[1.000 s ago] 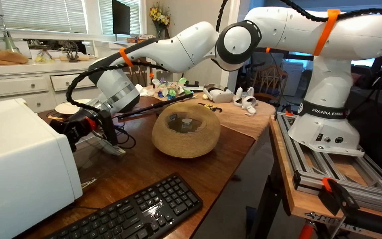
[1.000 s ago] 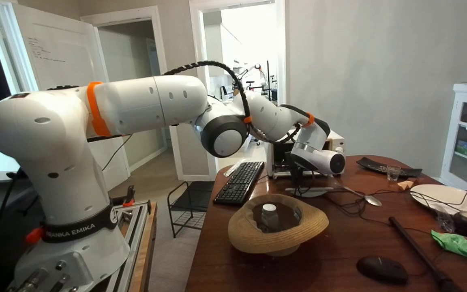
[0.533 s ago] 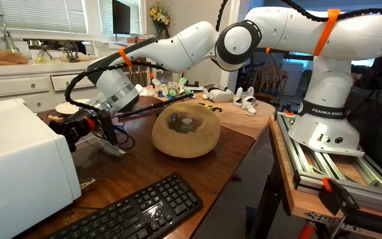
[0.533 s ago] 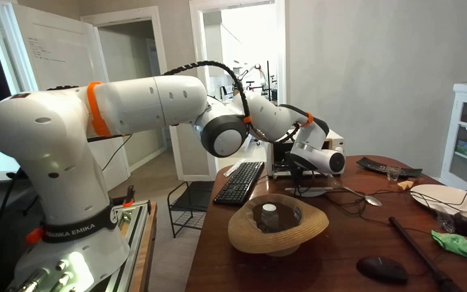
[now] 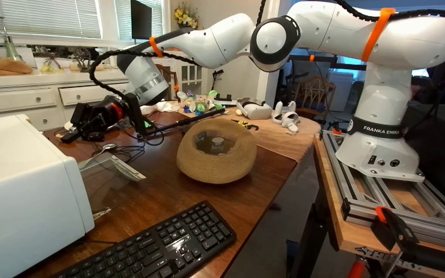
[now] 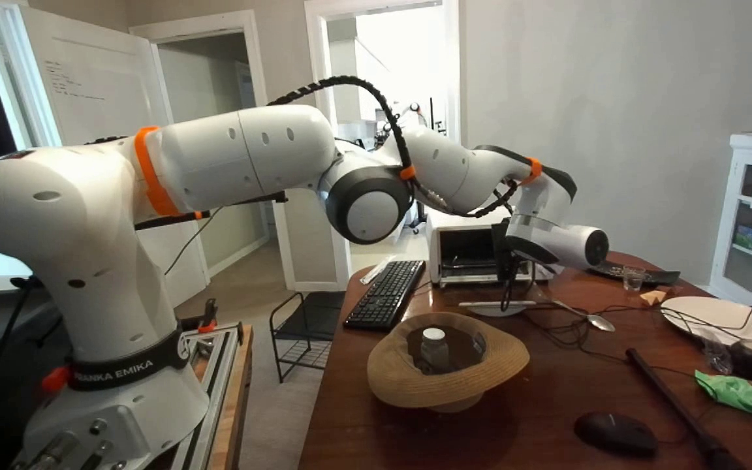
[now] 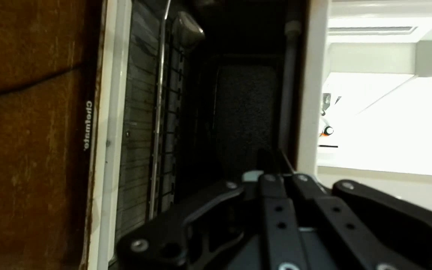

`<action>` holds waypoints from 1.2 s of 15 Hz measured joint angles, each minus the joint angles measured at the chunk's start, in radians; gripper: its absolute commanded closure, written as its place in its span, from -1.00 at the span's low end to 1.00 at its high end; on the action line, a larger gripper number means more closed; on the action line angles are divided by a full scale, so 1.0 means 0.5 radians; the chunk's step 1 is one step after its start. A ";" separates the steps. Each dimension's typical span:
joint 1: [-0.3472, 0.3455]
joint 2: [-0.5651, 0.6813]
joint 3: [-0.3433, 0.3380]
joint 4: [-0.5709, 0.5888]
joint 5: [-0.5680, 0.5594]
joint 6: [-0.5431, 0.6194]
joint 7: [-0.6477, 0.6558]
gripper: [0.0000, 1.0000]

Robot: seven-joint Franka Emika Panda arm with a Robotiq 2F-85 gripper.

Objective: Remove the black pot from the microwave and put it on the white plate

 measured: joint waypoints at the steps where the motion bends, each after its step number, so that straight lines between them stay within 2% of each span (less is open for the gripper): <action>1: -0.033 -0.020 -0.011 0.000 -0.013 -0.074 0.060 1.00; 5: -0.076 -0.036 -0.045 -0.007 -0.054 -0.256 0.288 1.00; 9: -0.014 -0.008 -0.092 -0.017 -0.129 -0.260 0.404 1.00; 12: 0.069 0.029 -0.098 -0.017 -0.140 -0.128 0.340 1.00; 18: 0.189 0.090 0.014 -0.017 -0.045 0.175 0.042 1.00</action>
